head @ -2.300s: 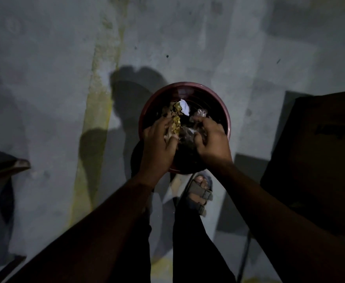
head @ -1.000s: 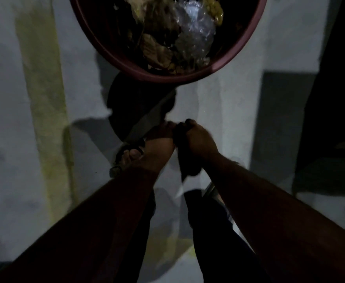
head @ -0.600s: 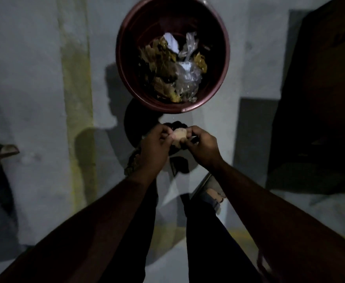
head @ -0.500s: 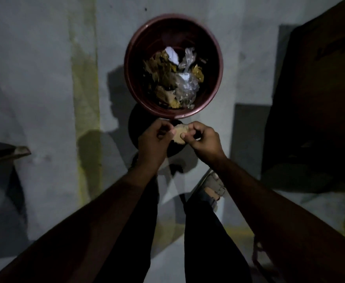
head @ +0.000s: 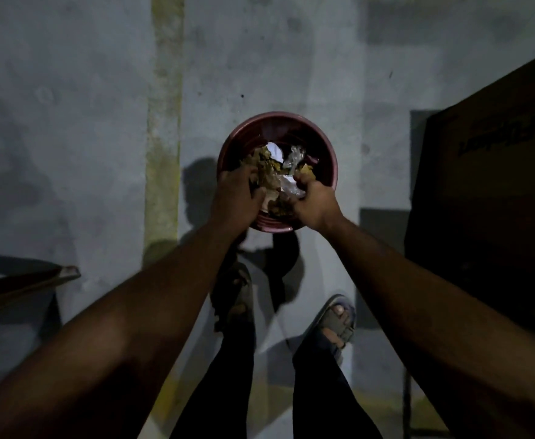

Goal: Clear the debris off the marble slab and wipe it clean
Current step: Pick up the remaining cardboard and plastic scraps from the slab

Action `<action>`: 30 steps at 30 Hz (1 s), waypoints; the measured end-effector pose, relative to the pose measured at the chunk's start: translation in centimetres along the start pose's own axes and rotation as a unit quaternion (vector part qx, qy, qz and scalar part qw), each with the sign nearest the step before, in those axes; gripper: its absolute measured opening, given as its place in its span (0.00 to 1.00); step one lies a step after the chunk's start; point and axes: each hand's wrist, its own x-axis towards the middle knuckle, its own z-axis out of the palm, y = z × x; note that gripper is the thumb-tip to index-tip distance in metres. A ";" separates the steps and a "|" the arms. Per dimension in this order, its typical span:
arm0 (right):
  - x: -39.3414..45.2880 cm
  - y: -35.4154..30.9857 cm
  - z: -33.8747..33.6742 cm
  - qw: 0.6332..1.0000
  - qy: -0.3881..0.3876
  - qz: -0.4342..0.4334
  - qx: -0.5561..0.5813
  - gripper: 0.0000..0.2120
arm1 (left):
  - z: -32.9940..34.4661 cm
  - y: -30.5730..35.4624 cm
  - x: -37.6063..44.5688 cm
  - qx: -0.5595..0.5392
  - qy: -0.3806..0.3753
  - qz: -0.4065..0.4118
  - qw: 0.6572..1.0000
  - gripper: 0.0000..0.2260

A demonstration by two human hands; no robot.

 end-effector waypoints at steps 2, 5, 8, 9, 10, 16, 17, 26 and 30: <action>-1.6 -0.3 -0.4 1.000 0.003 -0.011 -0.016 0.21 | -0.9 0.3 -1.2 0.030 -0.020 0.026 0.999 0.18; -6.1 -1.4 -1.1 0.997 -0.018 -0.049 -0.051 0.23 | -3.4 2.1 -4.4 0.051 -0.058 0.063 0.995 0.21; -11.9 -3.8 -3.6 0.991 -0.012 -0.058 -0.122 0.28 | -7.9 5.3 -8.7 0.081 -0.094 0.099 0.987 0.22; -13.9 -4.8 -4.6 0.988 -0.010 -0.054 -0.146 0.29 | -9.4 6.3 -10.1 0.095 -0.095 0.109 0.985 0.23; -16.4 -6.1 -6.0 0.985 -0.005 -0.051 -0.163 0.30 | -11.4 7.7 -11.7 0.110 -0.095 0.113 0.983 0.24; -32.1 -13.7 -15.7 0.979 0.049 -0.034 -0.197 0.30 | -23.5 17.7 -21.1 0.167 -0.121 0.163 0.965 0.26; -34.8 -14.5 -17.5 0.979 0.068 -0.025 -0.192 0.29 | -25.3 19.6 -22.6 0.176 -0.119 0.185 0.960 0.26; -55.1 -14.3 -26.1 0.936 0.311 0.070 -0.152 0.28 | -31.4 36.8 -33.7 0.236 -0.082 0.476 0.843 0.27; -61.9 -10.8 -27.3 0.903 0.397 0.126 -0.102 0.30 | -28.0 43.8 -39.2 0.257 -0.100 0.567 0.776 0.29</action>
